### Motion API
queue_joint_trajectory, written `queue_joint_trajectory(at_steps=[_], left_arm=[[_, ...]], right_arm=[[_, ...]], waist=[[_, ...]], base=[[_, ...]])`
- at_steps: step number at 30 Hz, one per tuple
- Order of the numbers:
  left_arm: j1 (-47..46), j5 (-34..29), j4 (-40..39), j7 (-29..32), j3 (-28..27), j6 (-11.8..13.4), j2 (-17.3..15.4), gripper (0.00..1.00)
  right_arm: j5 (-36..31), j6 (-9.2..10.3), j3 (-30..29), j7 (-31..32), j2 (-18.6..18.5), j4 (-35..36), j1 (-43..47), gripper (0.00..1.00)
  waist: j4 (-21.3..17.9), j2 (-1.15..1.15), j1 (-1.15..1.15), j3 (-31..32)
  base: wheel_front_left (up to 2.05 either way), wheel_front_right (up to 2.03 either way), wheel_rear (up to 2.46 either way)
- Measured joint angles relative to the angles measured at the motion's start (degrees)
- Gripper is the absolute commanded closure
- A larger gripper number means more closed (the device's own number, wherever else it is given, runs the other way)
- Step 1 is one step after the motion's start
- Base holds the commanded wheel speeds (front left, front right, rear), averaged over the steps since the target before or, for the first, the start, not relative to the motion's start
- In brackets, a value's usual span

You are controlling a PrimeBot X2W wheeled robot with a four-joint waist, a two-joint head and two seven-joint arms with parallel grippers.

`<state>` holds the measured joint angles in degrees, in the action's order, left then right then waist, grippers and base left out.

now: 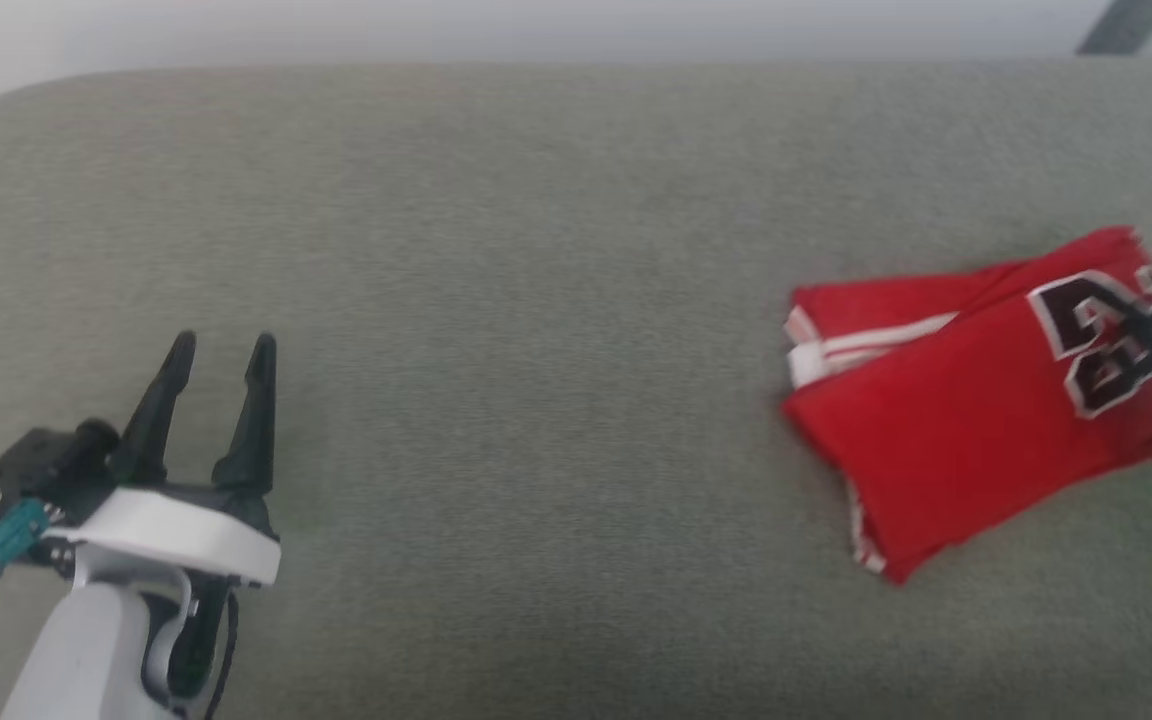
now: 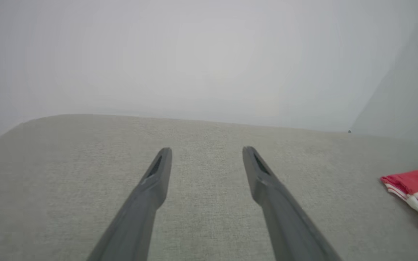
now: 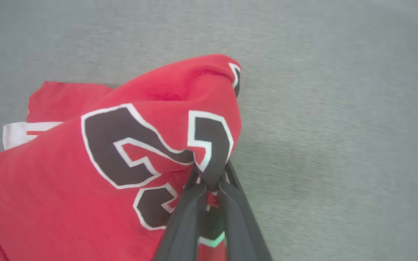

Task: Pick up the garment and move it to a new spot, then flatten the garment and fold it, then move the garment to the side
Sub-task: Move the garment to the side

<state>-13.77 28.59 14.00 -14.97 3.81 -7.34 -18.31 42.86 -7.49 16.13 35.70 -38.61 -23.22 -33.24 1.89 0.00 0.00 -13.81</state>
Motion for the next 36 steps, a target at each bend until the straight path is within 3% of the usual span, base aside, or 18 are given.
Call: queue_joint_trajectory(at_steps=[14, 24, 36], left_arm=[[-10.12, -0.11, 0.73, -0.01, 7.42, 0.0, -2.9, 0.0], [-16.75, 0.07, 1.49, -0.01, 13.48, 0.0, -4.16, 0.0], [-22.78, 0.27, 2.8, 0.0, 18.75, 0.0, -5.08, 0.0]], right_arm=[[-10.01, 0.0, -3.96, -10.93, -3.7, -10.33, -11.33, 1.0], [-18.62, 0.0, -5.01, -20.2, -4.37, -21.53, -19.0, 1.0], [-29.88, 0.0, -9.15, -29.43, -0.91, -35.55, -25.03, 1.0]], waist=[[-8.43, 0.0, 0.0, -6.81], [-11.7, 0.0, 0.0, -12.0], [-13.27, 0.0, 0.0, -17.39]], base=[[0.0, 0.0, 0.0], [0.0, 0.0, 0.0], [0.0, 0.0, 0.0]])
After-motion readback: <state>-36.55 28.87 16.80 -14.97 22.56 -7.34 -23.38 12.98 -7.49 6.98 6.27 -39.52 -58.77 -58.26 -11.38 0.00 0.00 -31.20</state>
